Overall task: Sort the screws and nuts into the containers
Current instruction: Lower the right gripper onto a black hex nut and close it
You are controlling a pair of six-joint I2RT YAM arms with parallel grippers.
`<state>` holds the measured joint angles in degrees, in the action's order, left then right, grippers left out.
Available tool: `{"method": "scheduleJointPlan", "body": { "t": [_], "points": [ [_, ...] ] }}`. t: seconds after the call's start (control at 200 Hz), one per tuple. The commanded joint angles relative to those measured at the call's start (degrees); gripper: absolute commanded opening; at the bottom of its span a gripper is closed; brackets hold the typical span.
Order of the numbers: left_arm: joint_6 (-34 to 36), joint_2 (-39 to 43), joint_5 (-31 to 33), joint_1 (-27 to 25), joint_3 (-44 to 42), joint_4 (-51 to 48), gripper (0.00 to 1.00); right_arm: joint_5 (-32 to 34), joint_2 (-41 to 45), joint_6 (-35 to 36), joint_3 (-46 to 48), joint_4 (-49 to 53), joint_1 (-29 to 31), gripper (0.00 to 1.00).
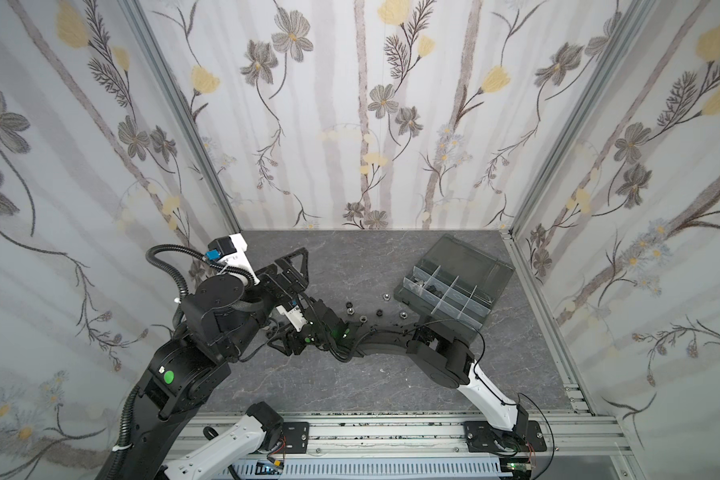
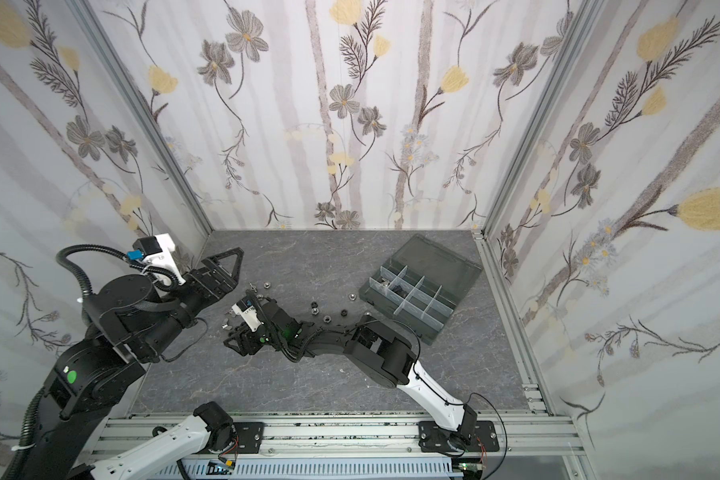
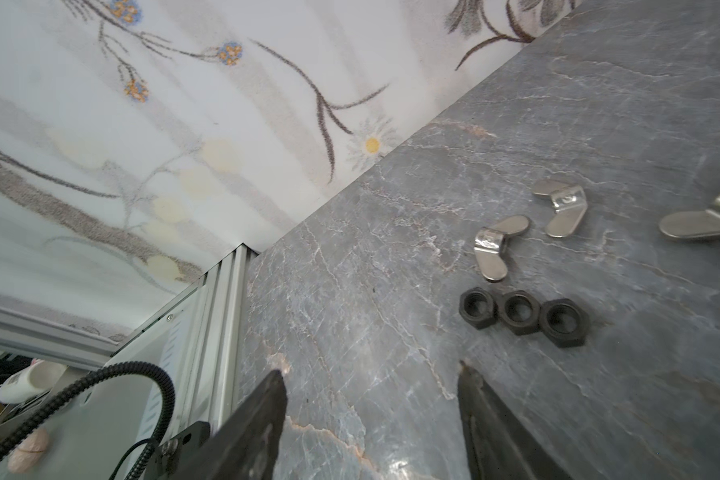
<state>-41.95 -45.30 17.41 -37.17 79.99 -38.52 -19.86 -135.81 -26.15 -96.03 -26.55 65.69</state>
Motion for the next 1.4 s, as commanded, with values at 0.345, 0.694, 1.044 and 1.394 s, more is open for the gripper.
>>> {"method": "scheduleJointPlan", "body": {
  "t": [0.345,0.694,1.044,1.394],
  "points": [
    [-2.86,-1.60,11.46,0.17,2.87,-13.58,0.95,0.13,4.88,1.89,2.38,2.75,-0.59,0.65],
    [5.73,-3.88,14.02,0.60,-7.32,-16.67,0.94,3.44,13.20,0.27,7.08,10.74,-5.01,0.61],
    [17.41,1.41,9.30,2.16,-18.80,-3.81,0.92,18.43,18.16,1.08,8.67,27.72,-5.31,0.54],
    [18.53,5.21,6.03,2.70,-28.37,3.04,0.93,27.08,18.40,1.28,9.65,38.30,-9.74,0.52]
  ]
}}
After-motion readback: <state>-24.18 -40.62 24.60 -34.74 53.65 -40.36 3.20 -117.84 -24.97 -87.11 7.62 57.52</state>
